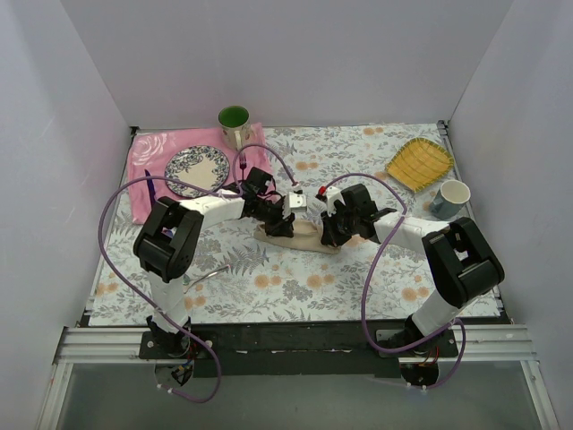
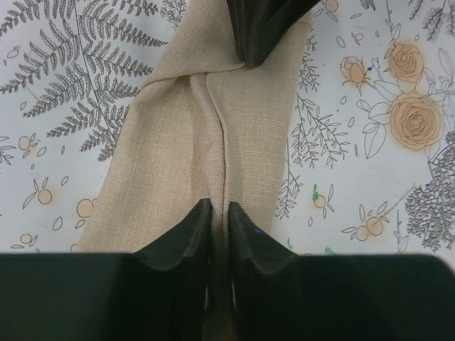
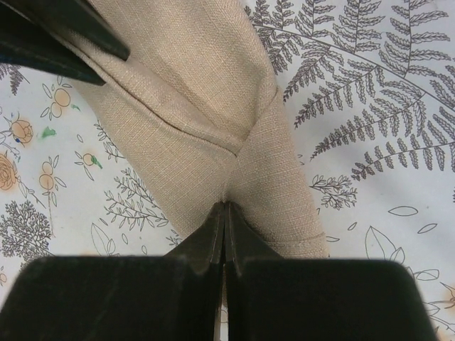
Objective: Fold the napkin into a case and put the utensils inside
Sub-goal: Stuff the top corner of the smaller-rectangle-folded napkin into the folded napkin.
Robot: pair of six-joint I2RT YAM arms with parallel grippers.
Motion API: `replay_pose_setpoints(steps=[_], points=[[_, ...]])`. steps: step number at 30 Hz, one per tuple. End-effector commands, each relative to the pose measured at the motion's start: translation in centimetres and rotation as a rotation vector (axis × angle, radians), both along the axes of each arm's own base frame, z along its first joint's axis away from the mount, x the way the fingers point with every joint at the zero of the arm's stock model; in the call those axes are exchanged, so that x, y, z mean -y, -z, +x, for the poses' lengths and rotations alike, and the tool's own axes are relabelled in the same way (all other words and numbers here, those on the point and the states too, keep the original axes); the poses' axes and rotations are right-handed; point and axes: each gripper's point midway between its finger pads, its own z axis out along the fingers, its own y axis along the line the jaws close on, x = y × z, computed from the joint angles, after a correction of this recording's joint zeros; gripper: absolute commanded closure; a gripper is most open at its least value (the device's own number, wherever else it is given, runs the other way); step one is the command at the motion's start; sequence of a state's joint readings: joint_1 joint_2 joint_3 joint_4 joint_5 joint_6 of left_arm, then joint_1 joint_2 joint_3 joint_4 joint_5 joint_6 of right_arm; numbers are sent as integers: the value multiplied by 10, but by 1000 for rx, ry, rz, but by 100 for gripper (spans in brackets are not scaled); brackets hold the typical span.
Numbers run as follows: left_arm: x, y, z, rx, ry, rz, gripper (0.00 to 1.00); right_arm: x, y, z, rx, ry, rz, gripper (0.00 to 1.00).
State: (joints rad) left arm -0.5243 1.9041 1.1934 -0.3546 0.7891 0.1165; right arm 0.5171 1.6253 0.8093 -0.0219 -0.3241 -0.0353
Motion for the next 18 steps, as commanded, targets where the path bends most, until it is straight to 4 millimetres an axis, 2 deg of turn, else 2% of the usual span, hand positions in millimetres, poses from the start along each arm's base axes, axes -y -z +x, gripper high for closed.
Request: replay_pose_setpoints(steps=[1,5,9,12,13,16,18], points=[[8,-11,15,64,-14,-16,92,7,14,-7,-33,-21,-42,99],[12,-12,19,105,-27,-27,99,3,11,-7,-33,-42,-27,99],[9,5,17,81,-32,5,100,-6,2,-11,-50,-91,15,99],[5,19,12,57,-33,31,100,-14,-19,-12,-48,-118,58,88],[5,23,11,47,-32,37,100,-16,-26,-10,-43,-116,70,77],[3,26,8,36,-29,38,100,-25,-54,-1,-25,-110,127,64],[3,27,5,31,-26,35,100,-31,-68,4,-35,-92,173,63]])
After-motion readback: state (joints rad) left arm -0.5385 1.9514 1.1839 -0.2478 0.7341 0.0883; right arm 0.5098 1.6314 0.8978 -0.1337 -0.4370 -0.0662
